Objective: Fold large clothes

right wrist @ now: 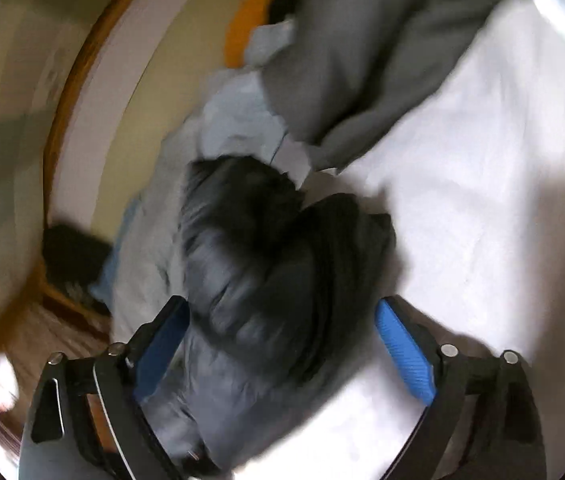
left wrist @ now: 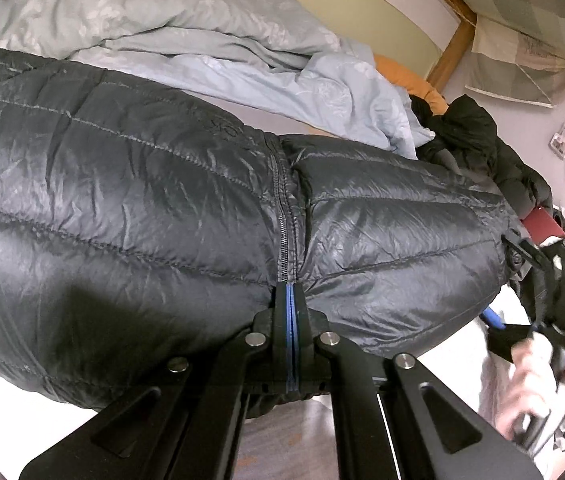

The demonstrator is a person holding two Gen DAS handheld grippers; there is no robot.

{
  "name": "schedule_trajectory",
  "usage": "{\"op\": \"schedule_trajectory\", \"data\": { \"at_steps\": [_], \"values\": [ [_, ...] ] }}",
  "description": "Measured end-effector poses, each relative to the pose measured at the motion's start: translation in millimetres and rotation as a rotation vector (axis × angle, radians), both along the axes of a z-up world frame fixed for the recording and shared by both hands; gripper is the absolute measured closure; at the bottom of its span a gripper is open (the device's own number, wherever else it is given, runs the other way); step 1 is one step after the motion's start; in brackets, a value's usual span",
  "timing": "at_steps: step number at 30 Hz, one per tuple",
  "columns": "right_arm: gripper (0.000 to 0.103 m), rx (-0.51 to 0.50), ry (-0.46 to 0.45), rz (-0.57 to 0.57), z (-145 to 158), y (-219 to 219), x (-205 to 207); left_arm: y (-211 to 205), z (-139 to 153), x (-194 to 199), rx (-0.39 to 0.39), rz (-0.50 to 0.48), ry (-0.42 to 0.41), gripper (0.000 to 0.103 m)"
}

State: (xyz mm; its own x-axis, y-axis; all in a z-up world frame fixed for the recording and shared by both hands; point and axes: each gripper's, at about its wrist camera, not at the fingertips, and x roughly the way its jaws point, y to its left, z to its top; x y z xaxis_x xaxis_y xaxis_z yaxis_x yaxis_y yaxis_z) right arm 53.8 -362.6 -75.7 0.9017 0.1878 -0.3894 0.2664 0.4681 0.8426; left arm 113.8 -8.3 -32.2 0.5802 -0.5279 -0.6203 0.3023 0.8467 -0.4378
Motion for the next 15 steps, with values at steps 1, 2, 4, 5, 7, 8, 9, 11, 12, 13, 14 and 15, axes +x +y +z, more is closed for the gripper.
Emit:
{"op": "schedule_trajectory", "data": {
  "at_steps": [1,2,4,5,7,8,9,11,12,13,14,15],
  "values": [
    [0.013,-0.019,-0.011,0.007,2,1,6,0,0,0,0.0,0.0,0.0,0.099],
    [0.02,-0.041,-0.015,0.027,4,3,11,-1,0,0,0.0,0.0,0.0,0.099],
    [0.034,-0.067,-0.013,0.072,4,11,22,-1,0,0,0.001,0.0,0.0,0.099],
    [0.045,-0.09,-0.004,0.078,6,12,27,-1,0,0,0.0,0.0,0.001,0.099],
    [0.049,-0.171,0.013,0.023,14,14,23,-1,3,0,0.004,-0.004,0.007,0.099],
    [0.056,-0.212,0.008,0.007,21,16,20,-1,7,-2,0.017,-0.007,0.008,0.099],
    [0.06,-0.256,0.004,0.006,27,19,18,-1,15,-7,0.057,0.0,-0.007,0.099],
    [0.07,-0.361,0.031,0.042,44,26,18,5,39,-18,0.17,0.055,-0.09,0.098],
    [0.071,-0.399,0.034,0.061,50,27,17,14,55,-25,0.195,0.08,-0.143,0.086],
    [0.073,-0.431,0.033,0.081,59,26,16,26,69,-30,0.194,0.105,-0.186,0.074],
    [0.073,-0.447,0.035,0.088,66,24,13,43,85,-35,0.181,0.142,-0.228,0.042],
    [0.073,-0.46,0.034,0.089,73,21,11,61,97,-36,0.165,0.185,-0.258,0.017]
  ]
}}
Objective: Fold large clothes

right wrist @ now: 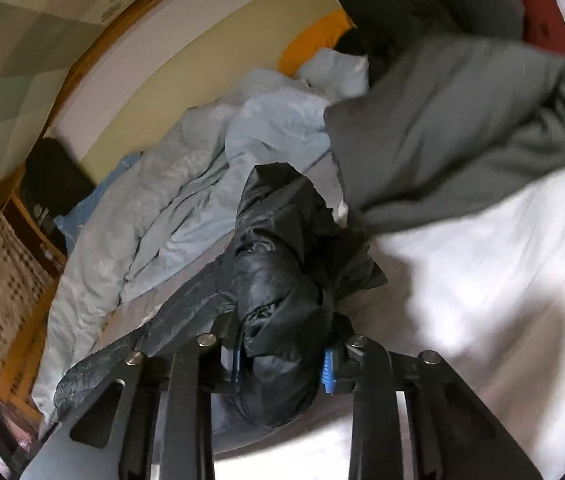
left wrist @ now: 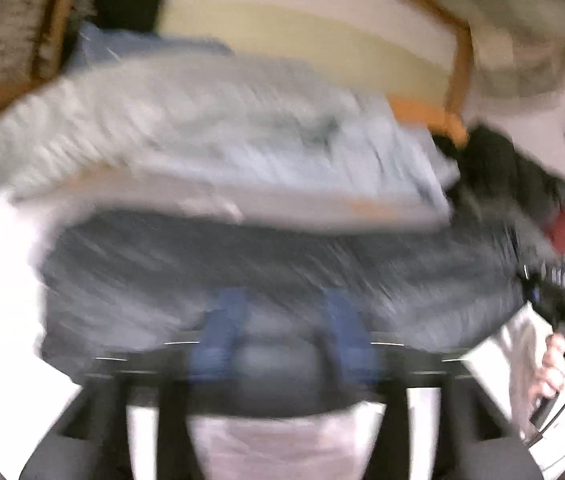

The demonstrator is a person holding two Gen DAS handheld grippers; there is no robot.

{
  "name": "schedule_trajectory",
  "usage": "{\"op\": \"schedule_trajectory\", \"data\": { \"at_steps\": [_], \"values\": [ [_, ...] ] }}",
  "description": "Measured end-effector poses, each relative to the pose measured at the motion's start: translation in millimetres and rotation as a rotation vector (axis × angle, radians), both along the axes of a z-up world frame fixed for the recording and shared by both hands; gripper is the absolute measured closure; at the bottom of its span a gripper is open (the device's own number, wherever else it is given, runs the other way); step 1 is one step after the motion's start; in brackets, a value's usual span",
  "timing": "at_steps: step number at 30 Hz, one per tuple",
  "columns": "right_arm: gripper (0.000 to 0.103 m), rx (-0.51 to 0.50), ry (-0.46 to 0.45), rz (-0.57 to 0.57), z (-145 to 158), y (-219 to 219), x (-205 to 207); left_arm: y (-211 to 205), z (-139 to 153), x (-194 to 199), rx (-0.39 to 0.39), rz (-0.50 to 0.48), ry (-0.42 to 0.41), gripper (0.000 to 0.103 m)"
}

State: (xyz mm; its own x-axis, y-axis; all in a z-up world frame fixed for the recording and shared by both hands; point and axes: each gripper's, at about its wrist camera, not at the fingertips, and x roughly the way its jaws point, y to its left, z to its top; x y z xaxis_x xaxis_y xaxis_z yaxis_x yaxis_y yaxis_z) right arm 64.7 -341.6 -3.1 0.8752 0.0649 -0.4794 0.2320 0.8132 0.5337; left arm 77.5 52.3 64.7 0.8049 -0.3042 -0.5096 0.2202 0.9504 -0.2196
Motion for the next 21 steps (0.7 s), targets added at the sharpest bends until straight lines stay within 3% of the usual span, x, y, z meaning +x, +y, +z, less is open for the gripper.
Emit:
{"op": "schedule_trajectory", "data": {
  "at_steps": [3,6,9,10,13,14,16,17,18,21],
  "values": [
    [0.074,-0.065,-0.006,0.003,27,-13,-8,57,22,4,-0.088,0.084,-0.02,0.015],
    [0.074,-0.207,0.019,0.035,56,-23,-6,101,10,19,-0.167,0.149,0.079,0.015],
    [0.074,-0.315,0.046,0.018,79,-21,3,117,-25,43,-0.272,0.061,0.297,0.017],
    [0.074,-0.341,0.049,0.004,85,-20,4,118,-34,45,-0.296,0.042,0.336,0.019],
    [0.074,-0.405,0.04,-0.012,100,-8,8,104,-50,51,-0.238,-0.02,0.39,0.024],
    [0.074,-0.423,0.035,-0.01,105,-2,10,98,-52,51,-0.208,-0.042,0.393,0.029],
    [0.074,-0.449,0.01,-0.003,116,13,9,87,-58,48,-0.197,-0.078,0.404,0.055],
    [0.074,-0.463,-0.003,0.003,121,22,8,82,-59,47,-0.215,-0.112,0.408,0.079],
    [0.074,-0.481,-0.022,0.012,129,33,6,77,-58,48,-0.214,-0.133,0.401,0.085],
    [0.074,-0.618,-0.09,0.03,146,80,-1,72,-41,41,-0.145,-0.132,0.309,0.093]
  ]
}}
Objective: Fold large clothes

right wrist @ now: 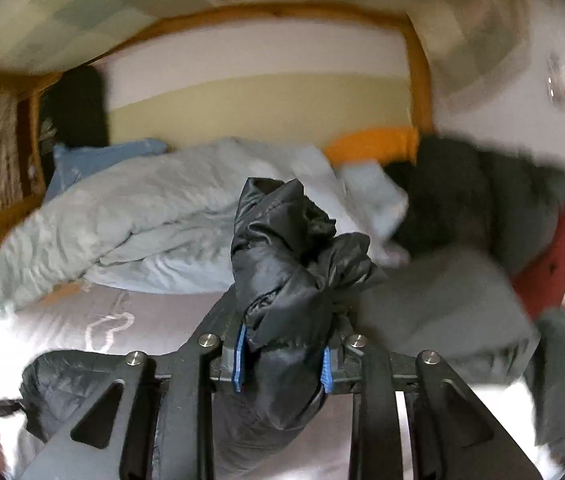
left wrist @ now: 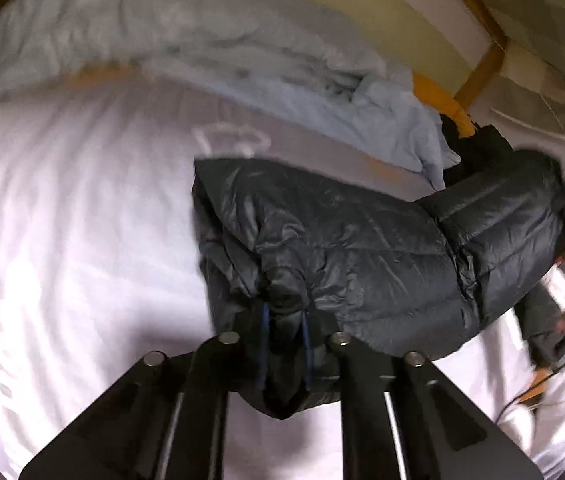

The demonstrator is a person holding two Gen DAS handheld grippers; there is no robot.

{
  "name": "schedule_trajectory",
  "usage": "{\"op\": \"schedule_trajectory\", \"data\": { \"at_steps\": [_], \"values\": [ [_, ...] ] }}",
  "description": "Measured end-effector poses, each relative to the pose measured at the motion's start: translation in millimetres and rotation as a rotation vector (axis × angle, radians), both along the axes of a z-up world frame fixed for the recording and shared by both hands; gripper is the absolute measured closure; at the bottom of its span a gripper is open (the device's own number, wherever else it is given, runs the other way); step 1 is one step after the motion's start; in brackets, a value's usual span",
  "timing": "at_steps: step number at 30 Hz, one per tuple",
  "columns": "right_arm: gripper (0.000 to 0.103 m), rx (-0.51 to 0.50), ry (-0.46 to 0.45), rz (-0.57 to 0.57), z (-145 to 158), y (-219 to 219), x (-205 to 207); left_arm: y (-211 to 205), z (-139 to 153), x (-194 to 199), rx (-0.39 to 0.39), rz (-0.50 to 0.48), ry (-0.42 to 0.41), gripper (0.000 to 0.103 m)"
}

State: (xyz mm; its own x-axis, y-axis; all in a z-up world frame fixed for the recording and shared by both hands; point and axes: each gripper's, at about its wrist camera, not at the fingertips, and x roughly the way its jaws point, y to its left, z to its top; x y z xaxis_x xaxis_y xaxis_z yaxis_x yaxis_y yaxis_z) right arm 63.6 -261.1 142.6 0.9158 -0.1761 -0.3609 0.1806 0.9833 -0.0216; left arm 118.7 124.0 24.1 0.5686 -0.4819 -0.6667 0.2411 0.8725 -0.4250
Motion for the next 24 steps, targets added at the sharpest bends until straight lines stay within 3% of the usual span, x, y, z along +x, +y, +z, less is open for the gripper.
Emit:
{"op": "schedule_trajectory", "data": {
  "at_steps": [2,7,11,14,19,24],
  "values": [
    [0.074,-0.148,-0.039,0.034,5,41,-6,-1,6,-5,0.019,-0.002,-0.047,0.093],
    [0.074,-0.32,-0.093,0.158,6,124,-27,0,6,-2,-0.007,0.021,-0.047,0.093],
    [0.074,-0.366,-0.12,0.224,-7,182,-45,4,4,0,-0.045,0.029,-0.031,0.093],
    [0.073,-0.469,-0.125,0.214,-34,227,-56,7,6,-1,-0.083,0.007,-0.027,0.093],
    [0.073,-0.482,-0.118,0.306,-80,267,-63,5,9,-3,-0.083,-0.006,-0.042,0.093],
    [0.073,-0.443,-0.073,0.365,-108,284,-57,7,9,-3,-0.102,-0.012,-0.039,0.093]
  ]
}}
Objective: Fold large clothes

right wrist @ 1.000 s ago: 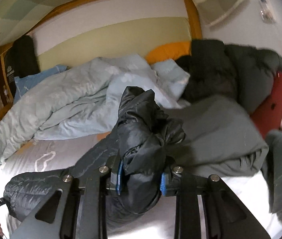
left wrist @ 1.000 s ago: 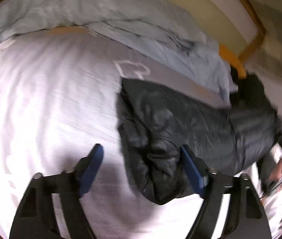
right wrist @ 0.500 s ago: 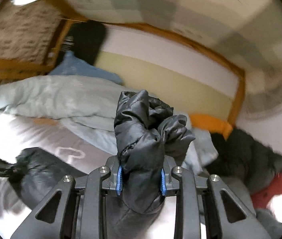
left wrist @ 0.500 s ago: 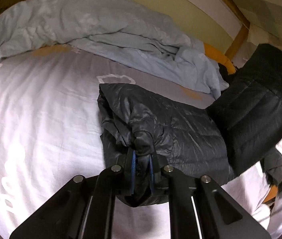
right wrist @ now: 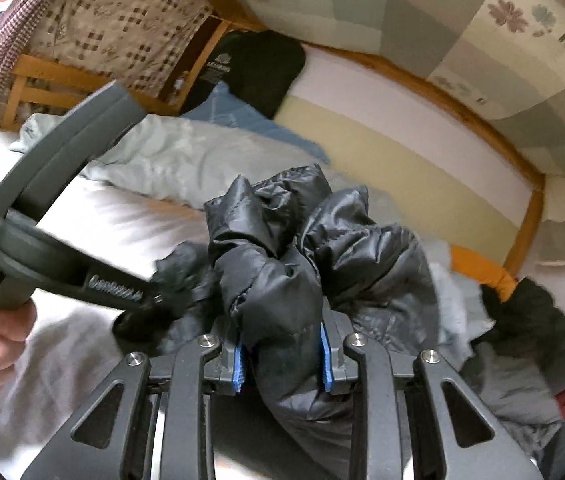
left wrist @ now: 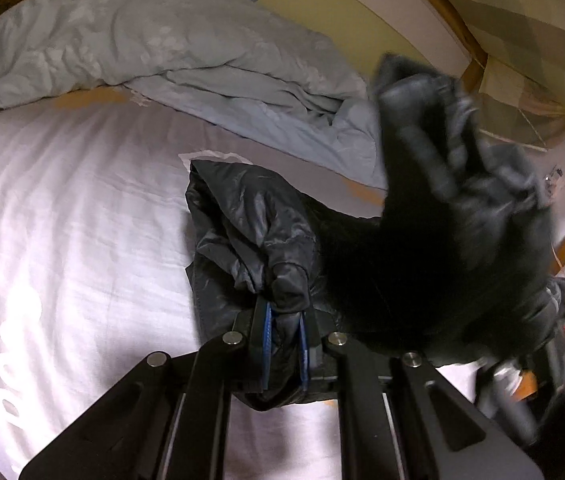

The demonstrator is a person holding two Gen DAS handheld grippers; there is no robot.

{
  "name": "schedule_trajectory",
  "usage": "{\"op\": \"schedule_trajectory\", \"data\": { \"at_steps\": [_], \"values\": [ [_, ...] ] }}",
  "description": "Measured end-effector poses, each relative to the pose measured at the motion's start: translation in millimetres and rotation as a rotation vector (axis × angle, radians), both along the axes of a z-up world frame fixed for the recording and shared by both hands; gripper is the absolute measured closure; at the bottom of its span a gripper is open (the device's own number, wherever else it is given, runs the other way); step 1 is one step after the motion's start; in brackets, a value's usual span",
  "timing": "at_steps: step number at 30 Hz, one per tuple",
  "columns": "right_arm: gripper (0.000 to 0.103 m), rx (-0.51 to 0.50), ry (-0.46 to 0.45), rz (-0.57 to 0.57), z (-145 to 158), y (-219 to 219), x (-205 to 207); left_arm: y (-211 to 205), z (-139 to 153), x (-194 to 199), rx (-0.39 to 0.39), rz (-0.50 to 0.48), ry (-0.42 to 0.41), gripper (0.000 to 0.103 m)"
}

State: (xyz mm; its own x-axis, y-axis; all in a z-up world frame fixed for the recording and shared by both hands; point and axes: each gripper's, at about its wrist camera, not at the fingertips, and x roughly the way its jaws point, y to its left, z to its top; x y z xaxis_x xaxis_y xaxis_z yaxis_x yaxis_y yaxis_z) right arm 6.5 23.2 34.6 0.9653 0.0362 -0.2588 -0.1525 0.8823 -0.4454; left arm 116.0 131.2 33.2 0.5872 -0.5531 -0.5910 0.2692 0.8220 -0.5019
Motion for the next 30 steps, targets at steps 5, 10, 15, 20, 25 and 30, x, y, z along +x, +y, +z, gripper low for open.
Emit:
{"op": "schedule_trajectory", "data": {
  "at_steps": [5,10,15,20,25,30],
  "values": [
    [0.071,0.088,0.069,0.01,-8,-3,16,5,12,-10,0.009,0.002,-0.041,0.087],
    [0.027,0.205,0.117,0.102,-3,-17,6,29,40,-25,-0.002,0.083,-0.165,0.072],
    [0.024,0.302,0.133,0.137,6,-34,-7,44,74,-50,-0.042,0.076,-0.317,0.061],
    [0.024,0.435,0.134,0.049,20,-86,-16,21,95,-68,-0.003,-0.031,-0.412,0.031],
    [0.04,0.447,0.109,-0.12,25,-144,-8,-37,103,-57,0.135,-0.143,-0.408,0.03],
    [0.056,0.511,0.18,-0.117,22,-175,12,-68,98,-33,0.267,-0.027,-0.405,0.051]
  ]
}}
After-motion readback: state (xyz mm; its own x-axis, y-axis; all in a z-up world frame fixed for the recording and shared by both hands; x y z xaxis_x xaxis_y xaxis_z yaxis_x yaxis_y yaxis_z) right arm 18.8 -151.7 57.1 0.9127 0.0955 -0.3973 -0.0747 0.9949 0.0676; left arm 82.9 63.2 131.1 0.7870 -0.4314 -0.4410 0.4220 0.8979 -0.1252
